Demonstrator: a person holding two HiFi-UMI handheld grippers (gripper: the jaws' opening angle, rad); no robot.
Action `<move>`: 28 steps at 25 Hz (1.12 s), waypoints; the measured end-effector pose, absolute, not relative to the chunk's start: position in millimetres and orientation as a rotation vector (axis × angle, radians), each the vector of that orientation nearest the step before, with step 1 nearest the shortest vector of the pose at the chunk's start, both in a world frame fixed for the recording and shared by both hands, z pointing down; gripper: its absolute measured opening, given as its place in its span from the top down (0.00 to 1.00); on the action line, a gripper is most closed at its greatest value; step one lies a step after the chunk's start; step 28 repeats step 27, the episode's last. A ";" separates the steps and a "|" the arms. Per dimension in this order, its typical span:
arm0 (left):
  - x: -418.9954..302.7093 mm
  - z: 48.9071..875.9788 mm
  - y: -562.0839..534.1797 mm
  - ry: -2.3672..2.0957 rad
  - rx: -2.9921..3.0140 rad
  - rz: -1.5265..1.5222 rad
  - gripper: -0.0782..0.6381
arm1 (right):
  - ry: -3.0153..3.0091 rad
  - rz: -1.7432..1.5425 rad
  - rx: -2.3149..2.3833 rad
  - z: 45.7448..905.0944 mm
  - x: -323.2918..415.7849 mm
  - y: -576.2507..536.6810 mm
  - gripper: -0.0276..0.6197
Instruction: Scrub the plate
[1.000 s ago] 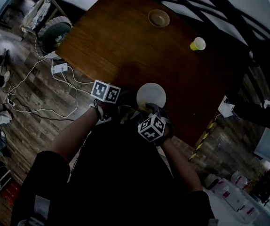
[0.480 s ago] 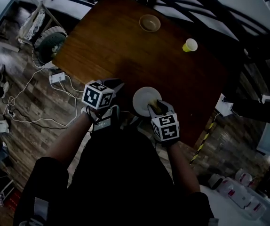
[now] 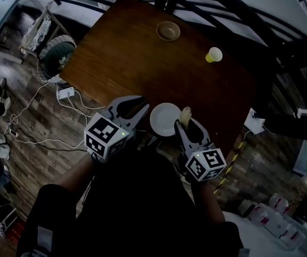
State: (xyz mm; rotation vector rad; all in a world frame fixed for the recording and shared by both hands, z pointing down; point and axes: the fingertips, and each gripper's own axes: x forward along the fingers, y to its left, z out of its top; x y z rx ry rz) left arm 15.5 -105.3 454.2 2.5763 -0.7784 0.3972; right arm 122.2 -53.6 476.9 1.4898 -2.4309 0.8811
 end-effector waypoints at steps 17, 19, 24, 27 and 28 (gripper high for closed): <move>63.4 420.1 -81.0 -0.695 2.725 0.377 0.78 | -2.584 0.601 1.562 410.5 127.5 -49.8 0.72; 63.1 419.9 -83.0 -0.702 2.722 0.372 0.78 | -2.588 0.612 1.559 410.8 126.2 -51.2 0.72; 64.6 419.0 -84.4 -0.704 2.729 0.374 0.78 | -2.598 0.612 1.543 410.6 123.0 -52.8 0.72; 64.7 419.0 -85.4 -0.709 2.730 0.372 0.78 | -2.594 0.620 1.537 412.2 122.5 -52.7 0.72; 64.7 419.0 -85.4 -0.709 2.730 0.372 0.78 | -2.594 0.620 1.537 412.2 122.5 -52.7 0.72</move>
